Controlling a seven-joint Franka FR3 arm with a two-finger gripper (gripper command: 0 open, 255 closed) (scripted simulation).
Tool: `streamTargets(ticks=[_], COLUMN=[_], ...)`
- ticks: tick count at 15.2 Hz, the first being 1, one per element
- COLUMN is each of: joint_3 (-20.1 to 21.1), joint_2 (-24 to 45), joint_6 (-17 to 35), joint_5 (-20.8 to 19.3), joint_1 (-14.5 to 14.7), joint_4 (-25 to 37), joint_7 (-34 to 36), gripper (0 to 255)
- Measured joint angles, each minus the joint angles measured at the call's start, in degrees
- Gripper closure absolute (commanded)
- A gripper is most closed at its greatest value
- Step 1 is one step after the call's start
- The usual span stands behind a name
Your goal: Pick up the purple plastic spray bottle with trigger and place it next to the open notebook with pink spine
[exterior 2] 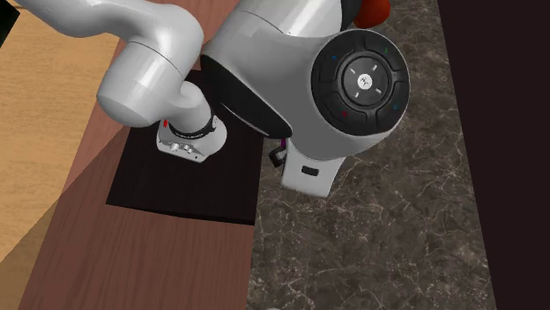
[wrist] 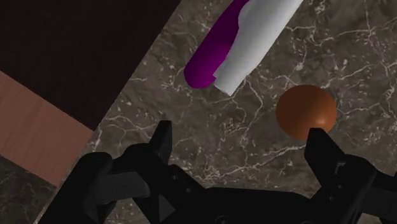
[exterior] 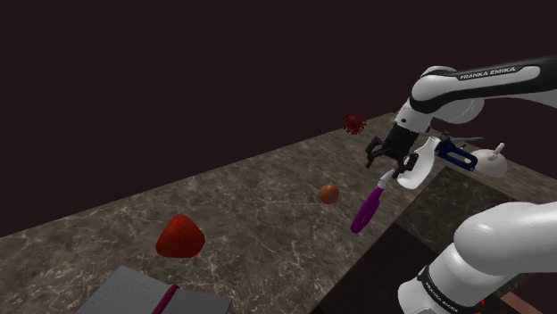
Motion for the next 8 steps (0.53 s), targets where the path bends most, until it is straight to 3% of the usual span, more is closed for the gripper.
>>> streamTargets(ticks=[4, 8], joint_3=[-1.4, -1.8], joint_2=[3.3, 5.3], joint_6=[3.9, 7.4], joint_5=[1.4, 2.5], joint_1=[-2.3, -2.6], joint_4=[-4.3, -7.1], joint_7=[3.4, 4.2], gripper=[0, 0])
